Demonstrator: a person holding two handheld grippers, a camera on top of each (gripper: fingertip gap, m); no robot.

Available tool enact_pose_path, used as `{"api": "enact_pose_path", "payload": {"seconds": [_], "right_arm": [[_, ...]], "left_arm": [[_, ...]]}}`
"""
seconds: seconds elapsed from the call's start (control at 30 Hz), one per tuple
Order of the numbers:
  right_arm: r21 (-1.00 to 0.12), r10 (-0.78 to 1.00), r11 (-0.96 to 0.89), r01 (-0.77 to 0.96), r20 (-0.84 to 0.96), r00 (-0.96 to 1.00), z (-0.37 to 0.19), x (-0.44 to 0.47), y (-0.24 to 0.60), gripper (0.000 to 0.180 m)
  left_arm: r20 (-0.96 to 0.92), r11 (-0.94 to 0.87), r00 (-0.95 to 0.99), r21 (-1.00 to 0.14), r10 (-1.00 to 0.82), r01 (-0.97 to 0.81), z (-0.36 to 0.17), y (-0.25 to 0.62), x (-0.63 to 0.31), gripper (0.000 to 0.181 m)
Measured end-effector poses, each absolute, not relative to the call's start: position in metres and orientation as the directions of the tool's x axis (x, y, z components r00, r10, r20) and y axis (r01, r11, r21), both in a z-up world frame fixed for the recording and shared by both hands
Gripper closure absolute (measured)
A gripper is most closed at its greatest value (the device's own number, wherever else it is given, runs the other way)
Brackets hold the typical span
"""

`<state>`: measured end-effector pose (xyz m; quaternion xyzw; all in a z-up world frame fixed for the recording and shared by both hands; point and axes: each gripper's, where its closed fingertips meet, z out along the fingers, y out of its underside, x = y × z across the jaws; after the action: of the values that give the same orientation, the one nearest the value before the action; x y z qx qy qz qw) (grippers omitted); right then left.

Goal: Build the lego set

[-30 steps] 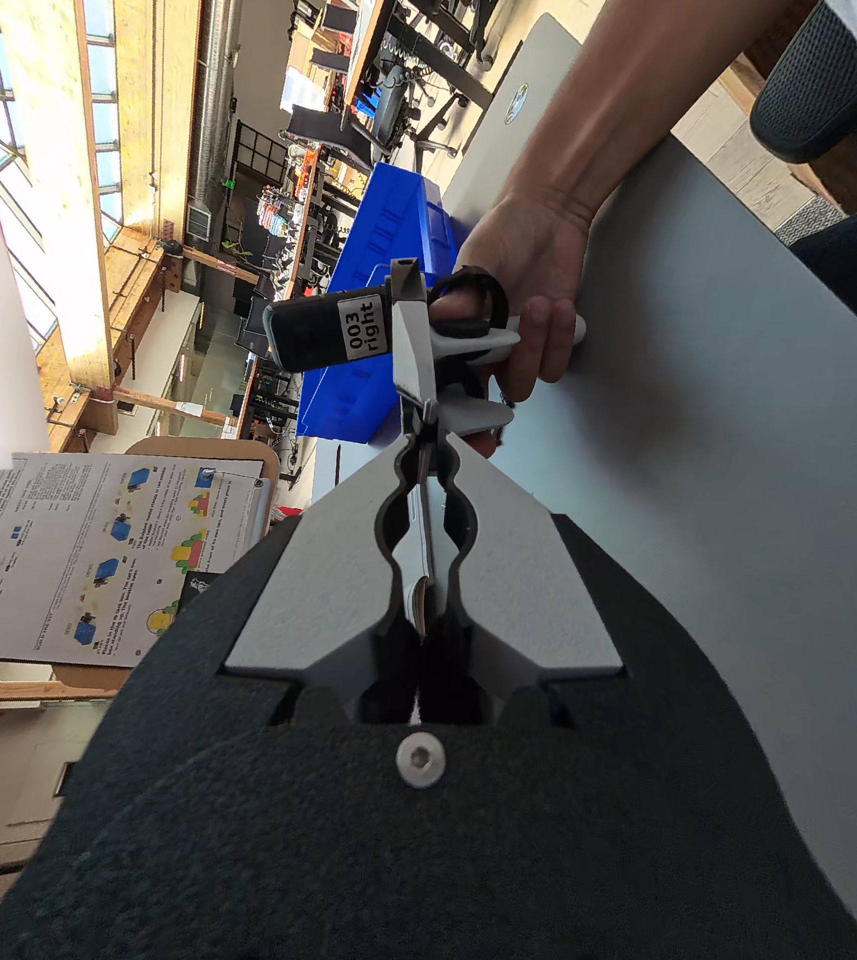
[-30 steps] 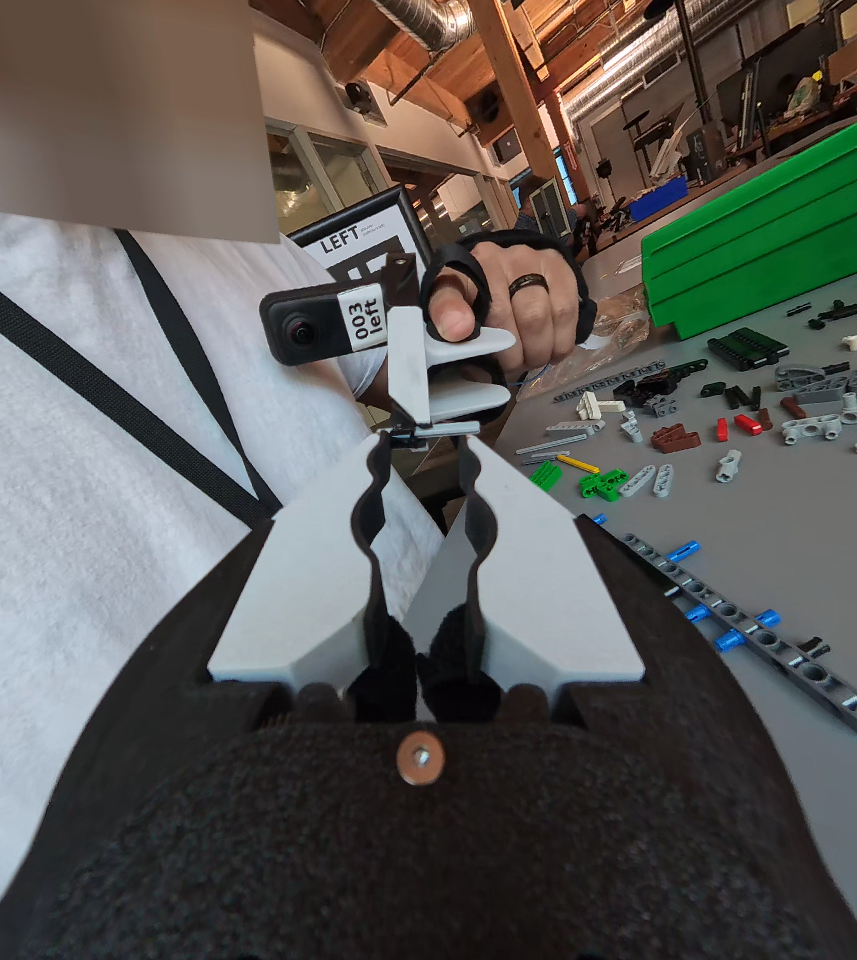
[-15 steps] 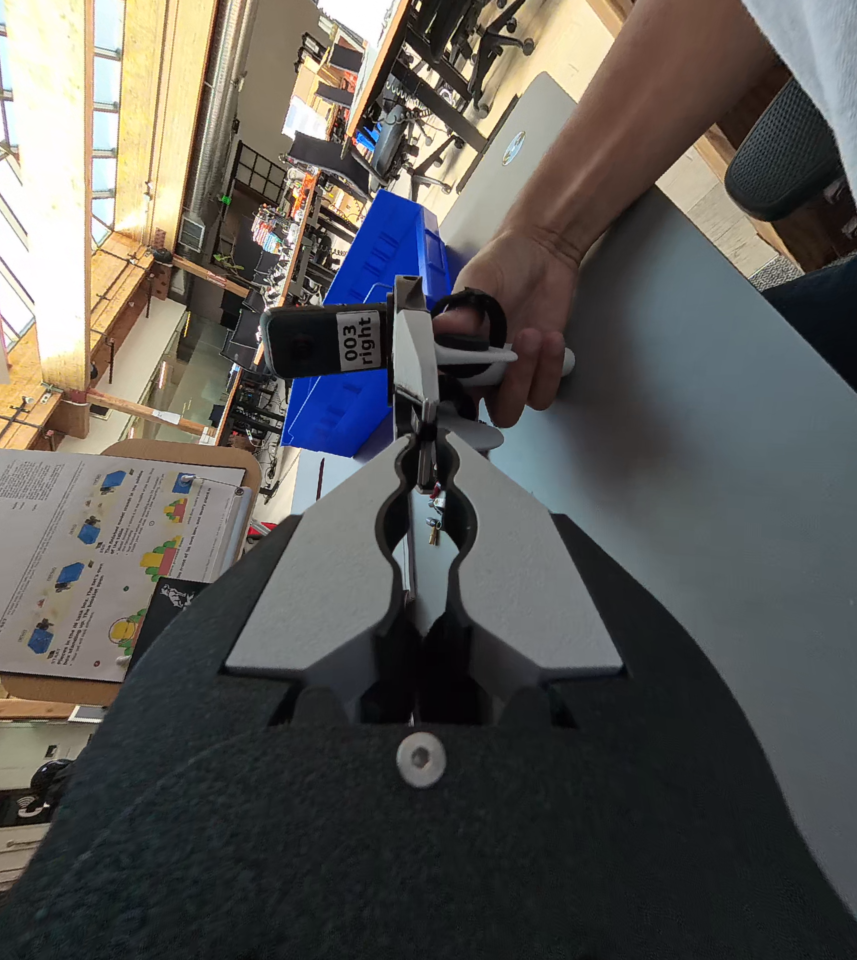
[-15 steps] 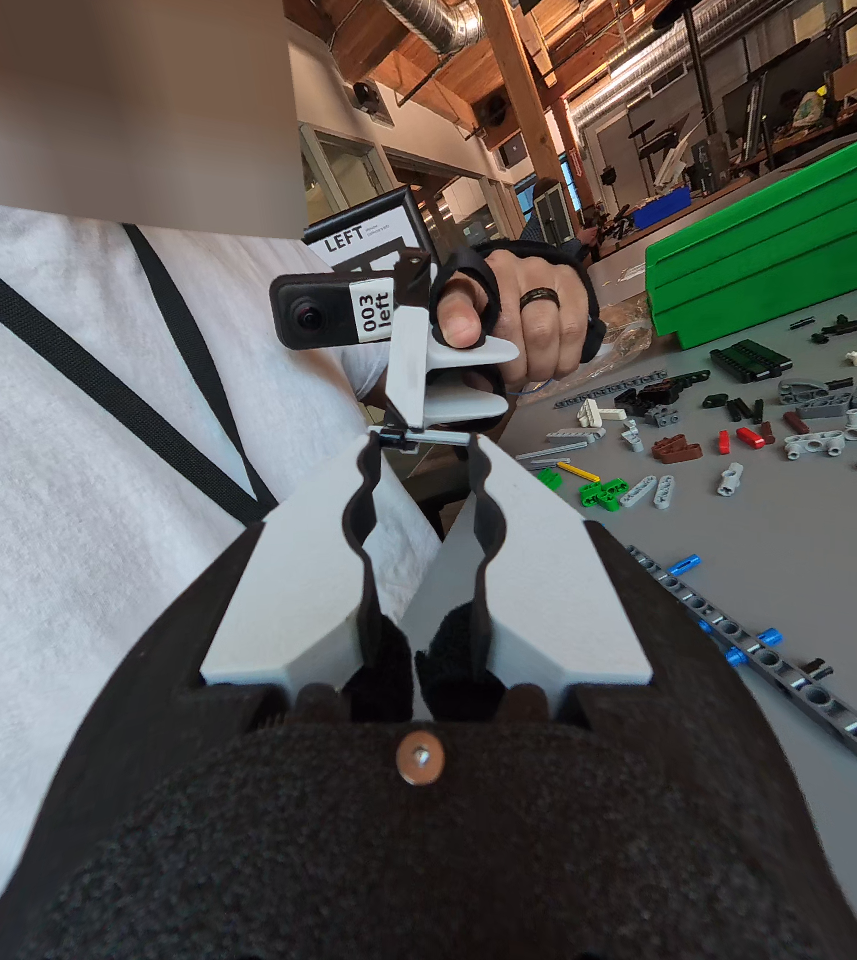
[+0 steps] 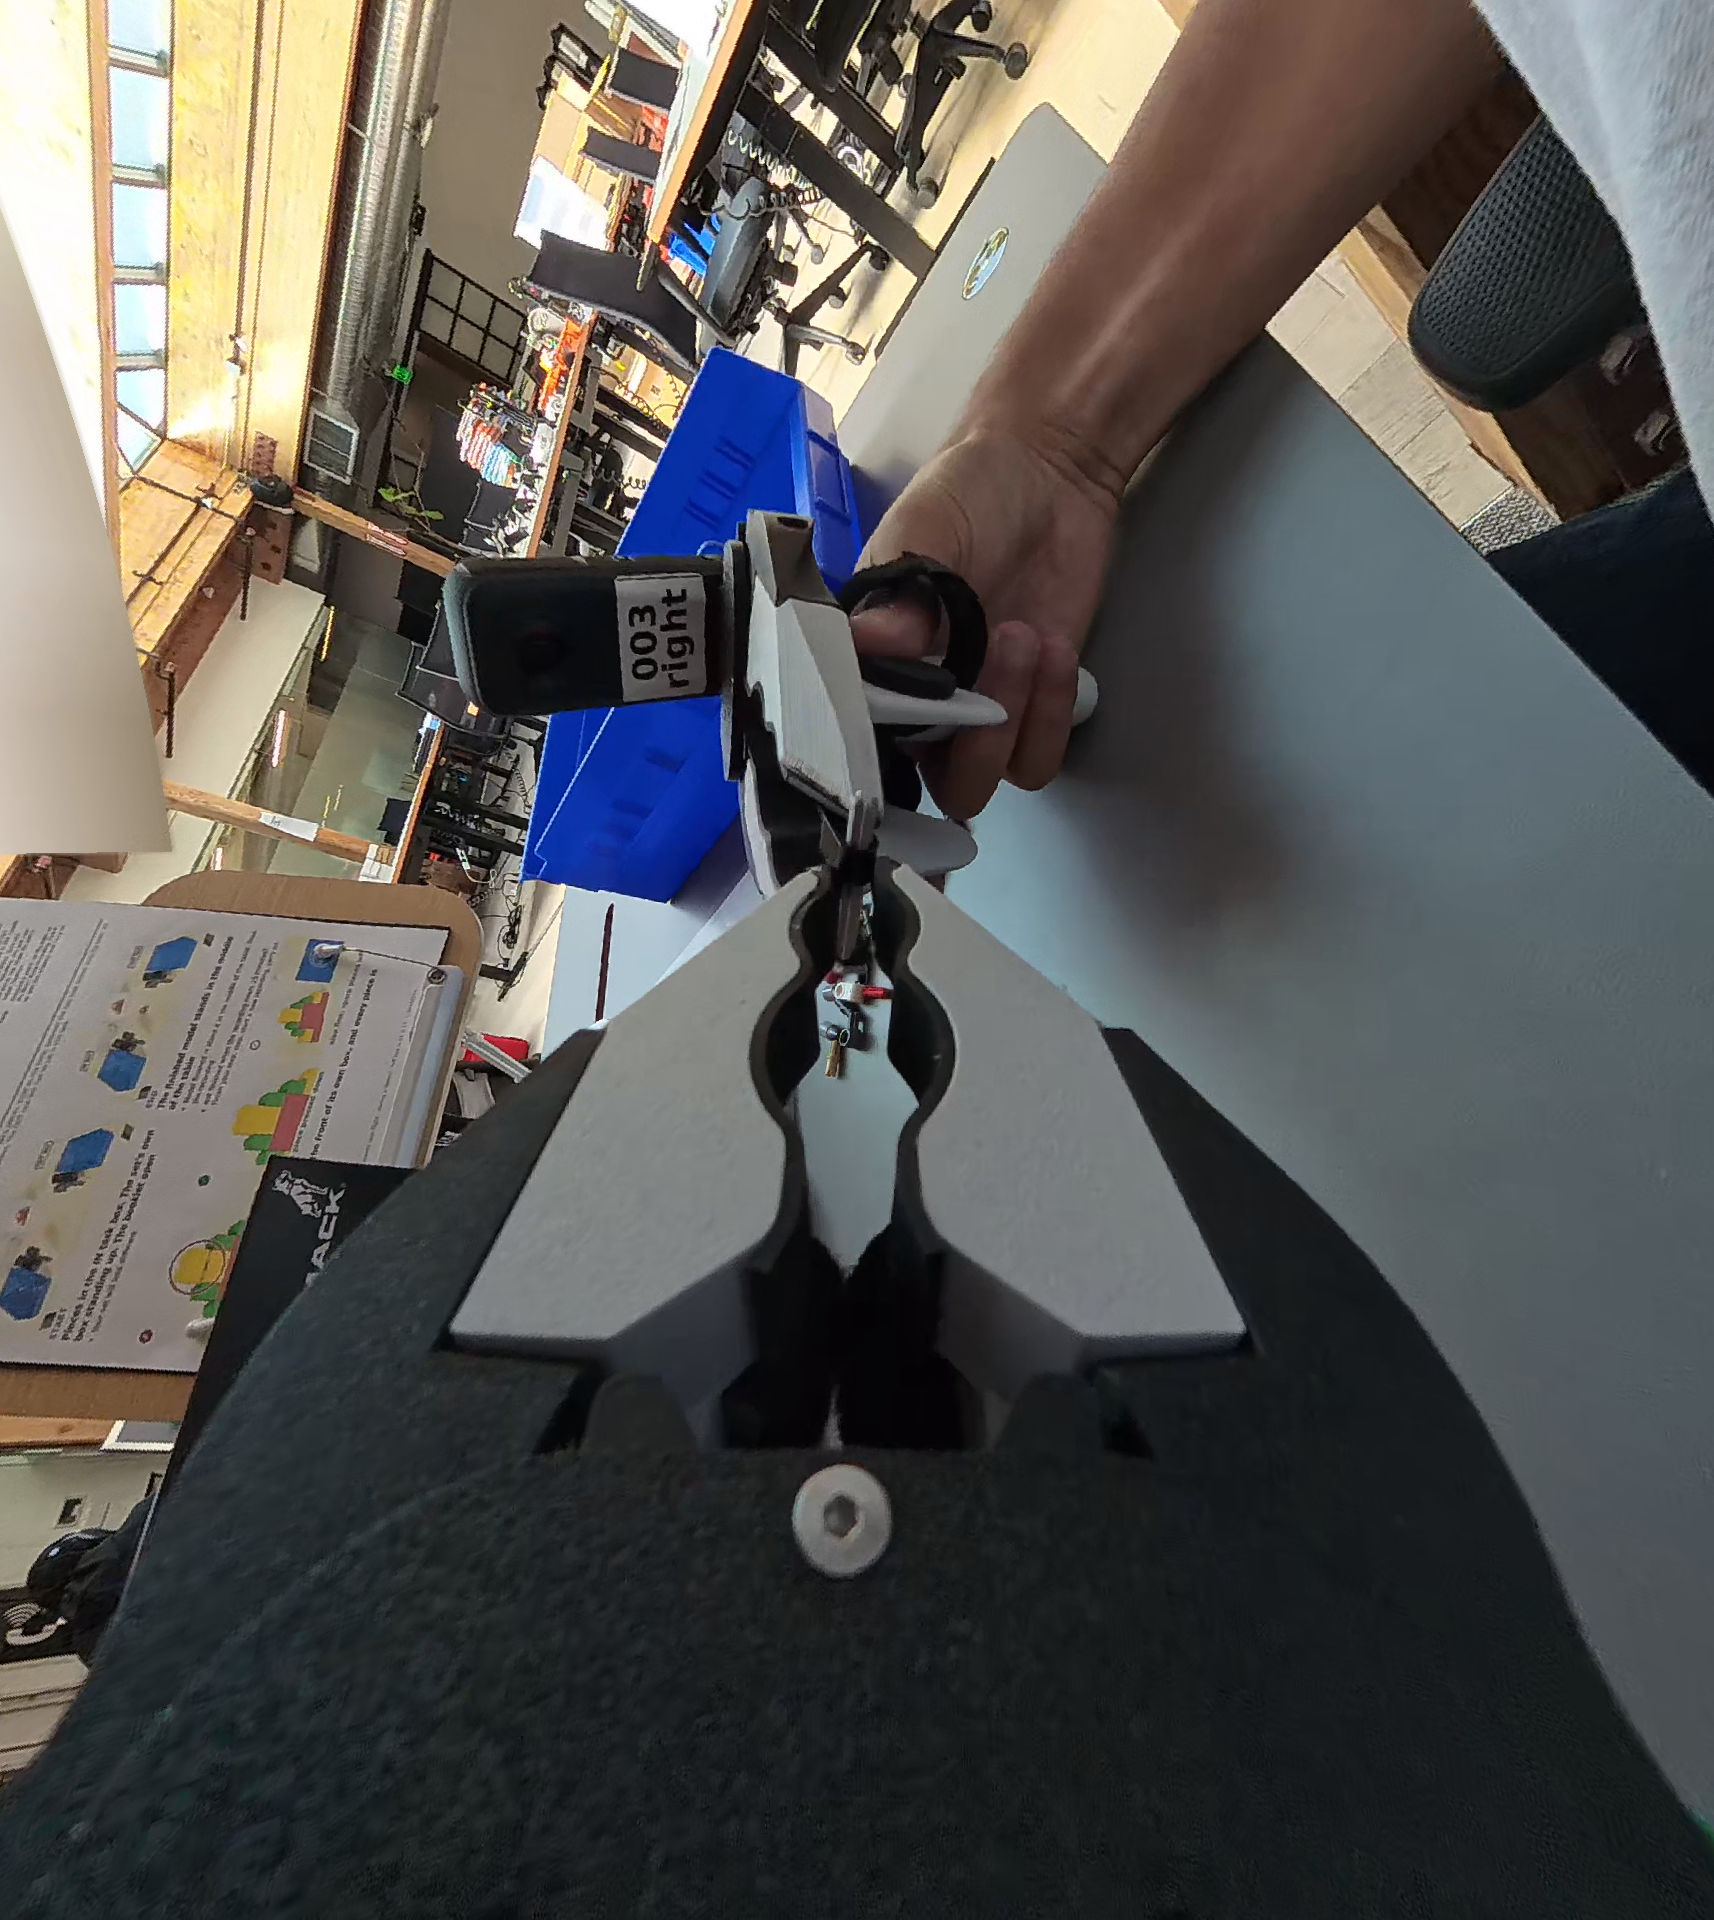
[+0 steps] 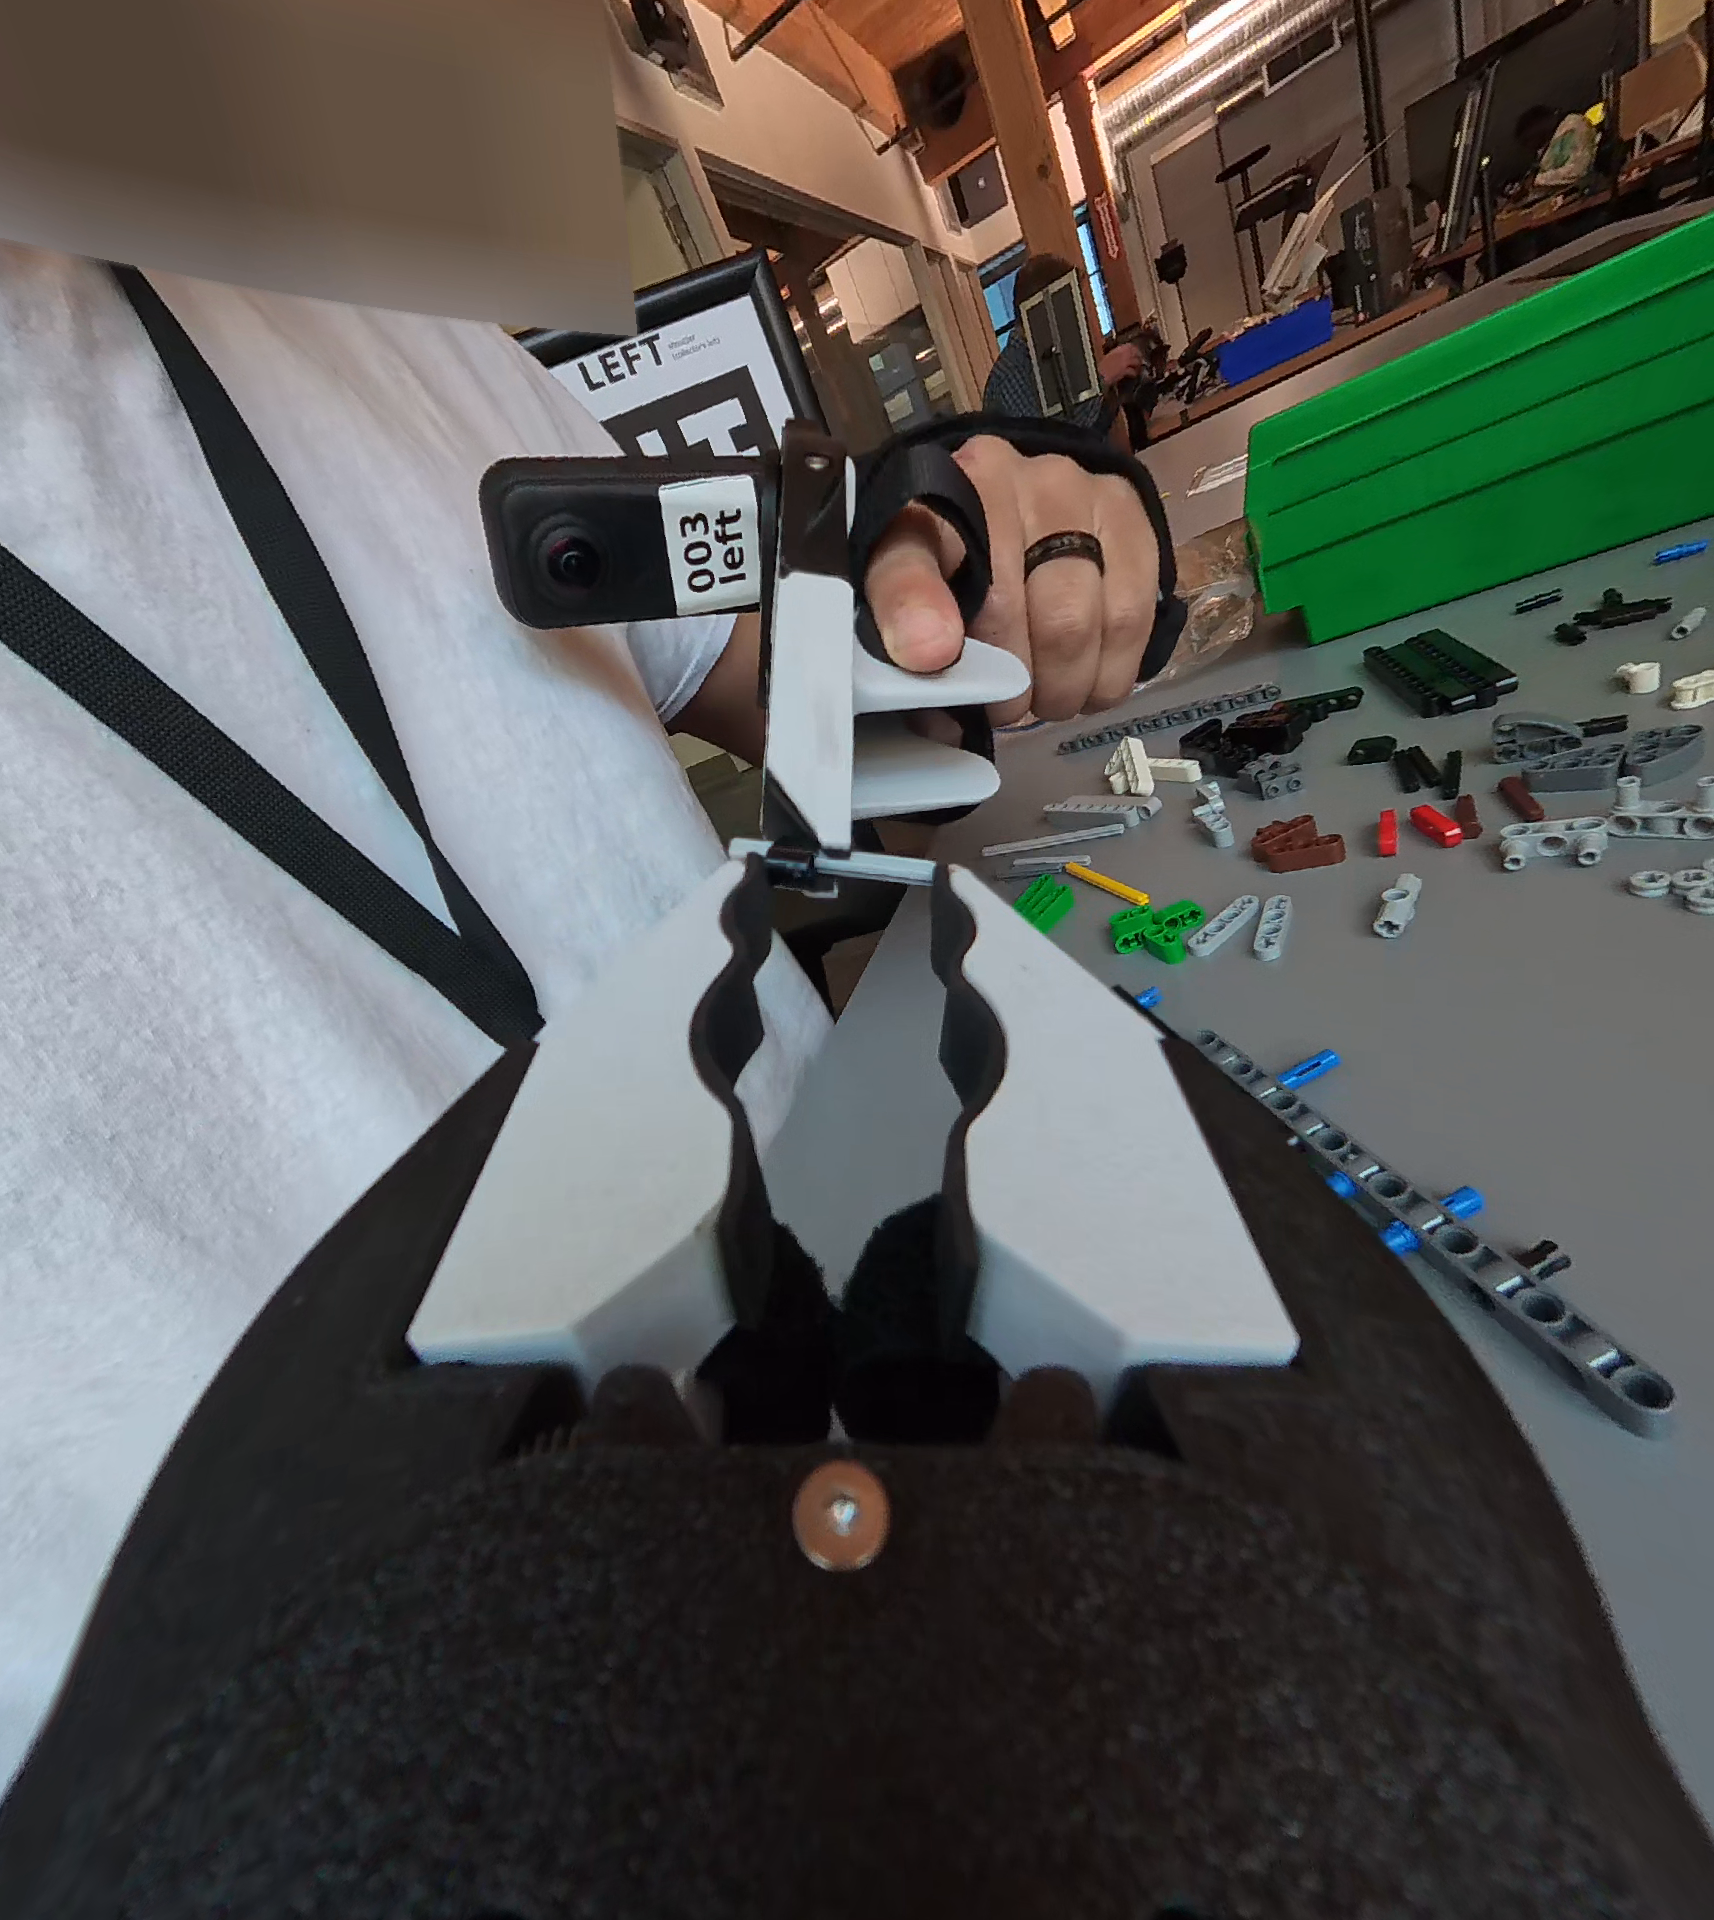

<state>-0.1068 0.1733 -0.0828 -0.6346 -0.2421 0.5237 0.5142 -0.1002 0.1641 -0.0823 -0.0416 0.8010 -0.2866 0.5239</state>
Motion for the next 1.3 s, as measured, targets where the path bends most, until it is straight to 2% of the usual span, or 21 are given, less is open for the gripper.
{"api": "enact_pose_path", "payload": {"seconds": [0.1,0.33,0.4,0.5,0.57,0.67,0.8,1.3], "right_arm": [[-0.912,0.853,-0.348,-0.217,-0.404,0.331,-0.083,-0.108,0.171,0.169],[-0.885,0.823,-0.383,-0.264,-0.457,0.338,-0.083,-0.105,0.178,0.169],[-0.871,0.808,-0.395,-0.293,-0.481,0.34,-0.082,-0.102,0.182,0.16],[-0.846,0.793,-0.42,-0.327,-0.518,0.322,-0.077,-0.1,0.182,0.129],[-0.865,0.798,-0.403,-0.299,-0.492,0.348,-0.076,-0.105,0.181,0.122],[-0.898,0.786,-0.4,-0.183,-0.438,0.437,-0.089,-0.114,0.182,0.125],[-0.913,0.763,-0.372,-0.169,-0.404,0.505,-0.091,-0.111,0.186,0.141],[-0.896,0.754,-0.411,-0.17,-0.439,0.488,-0.101,-0.112,0.182,0.142]], "left_arm": [[-0.827,0.859,-0.439,-0.471,-0.35,0.202,-0.088,0.17,-0.096,0.176],[-0.837,0.874,-0.425,-0.451,-0.344,0.181,-0.088,0.177,-0.096,0.176],[-0.843,0.882,-0.419,-0.439,-0.338,0.172,-0.088,0.18,-0.097,0.176],[-0.853,0.902,-0.417,-0.404,-0.314,0.149,-0.091,0.185,-0.097,0.176],[-0.845,0.905,-0.429,-0.407,-0.32,0.126,-0.095,0.188,-0.096,0.176],[-0.83,0.902,-0.443,-0.421,-0.339,0.099,-0.1,0.192,-0.094,0.175],[-0.832,0.906,-0.442,-0.414,-0.336,0.089,-0.101,0.193,-0.092,0.175],[-0.851,0.937,-0.452,-0.339,-0.269,0.08,-0.111,0.19,-0.093,0.176]]}}
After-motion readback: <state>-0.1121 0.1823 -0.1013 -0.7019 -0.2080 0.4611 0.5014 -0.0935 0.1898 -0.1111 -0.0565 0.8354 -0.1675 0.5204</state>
